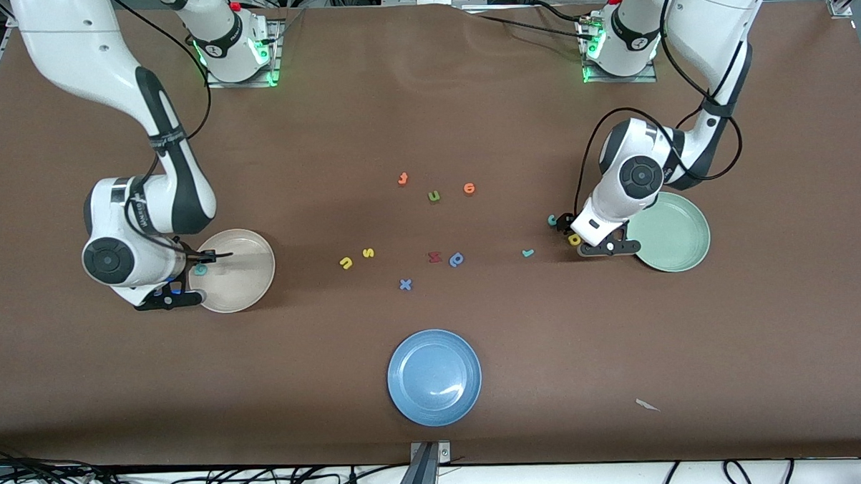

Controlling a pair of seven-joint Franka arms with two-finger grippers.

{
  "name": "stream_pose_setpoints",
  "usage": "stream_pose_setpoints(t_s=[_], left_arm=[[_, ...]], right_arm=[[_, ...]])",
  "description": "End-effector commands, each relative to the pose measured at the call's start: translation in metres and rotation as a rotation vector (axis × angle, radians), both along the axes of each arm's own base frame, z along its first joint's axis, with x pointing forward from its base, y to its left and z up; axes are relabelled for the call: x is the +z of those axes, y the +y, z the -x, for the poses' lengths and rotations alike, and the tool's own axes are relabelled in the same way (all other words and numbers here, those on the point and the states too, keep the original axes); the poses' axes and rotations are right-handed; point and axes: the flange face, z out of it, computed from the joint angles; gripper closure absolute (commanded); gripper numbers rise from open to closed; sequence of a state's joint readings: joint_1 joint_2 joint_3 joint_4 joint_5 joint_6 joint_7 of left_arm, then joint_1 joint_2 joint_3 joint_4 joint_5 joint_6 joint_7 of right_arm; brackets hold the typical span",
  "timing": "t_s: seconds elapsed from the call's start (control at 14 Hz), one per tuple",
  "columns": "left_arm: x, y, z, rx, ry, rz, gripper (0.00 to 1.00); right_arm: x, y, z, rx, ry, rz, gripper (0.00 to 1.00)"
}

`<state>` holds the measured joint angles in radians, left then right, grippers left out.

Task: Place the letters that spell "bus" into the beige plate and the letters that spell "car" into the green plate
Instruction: 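Open the right gripper to drop the teal a on the plate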

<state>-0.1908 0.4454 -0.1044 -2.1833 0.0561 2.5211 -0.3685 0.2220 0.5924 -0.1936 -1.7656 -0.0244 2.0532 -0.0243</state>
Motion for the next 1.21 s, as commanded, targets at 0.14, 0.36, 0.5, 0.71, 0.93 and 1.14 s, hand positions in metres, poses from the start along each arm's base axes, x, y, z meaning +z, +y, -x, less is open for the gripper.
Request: stream_pose_setpoints(t_s=[0.14, 0.36, 0.5, 0.71, 0.93, 1.14], left_arm=[[0.014, -0.002, 0.002, -0.01, -0.012, -0.013, 0.0], [0.011, -0.003, 0.003, -0.011, -0.012, -0.013, 0.0], [0.007, -0.003, 0.001, -0.01, -0.01, -0.011, 0.0], [0.007, -0.006, -0.004, -0.011, -0.018, -0.009, 0.0], [0.004, -0.006, -0.004, -0.011, -0.013, -0.009, 0.0], [-0.005, -0.005, -0.002, -0.01, 0.001, -0.012, 0.0]], right_arm=[[-0.002, 0.005, -0.001, 0.009, -0.005, -0.033, 0.55], [0.005, 0.008, -0.005, 0.011, -0.021, -0.036, 0.01], [0.029, 0.032, -0.01, 0.009, -0.055, -0.058, 0.01], [0.057, 0.084, -0.01, -0.059, -0.083, -0.08, 0.01], [0.074, 0.14, -0.005, -0.064, -0.117, -0.113, 0.01], [0.072, 0.196, 0.004, -0.017, -0.166, -0.157, 0.01]])
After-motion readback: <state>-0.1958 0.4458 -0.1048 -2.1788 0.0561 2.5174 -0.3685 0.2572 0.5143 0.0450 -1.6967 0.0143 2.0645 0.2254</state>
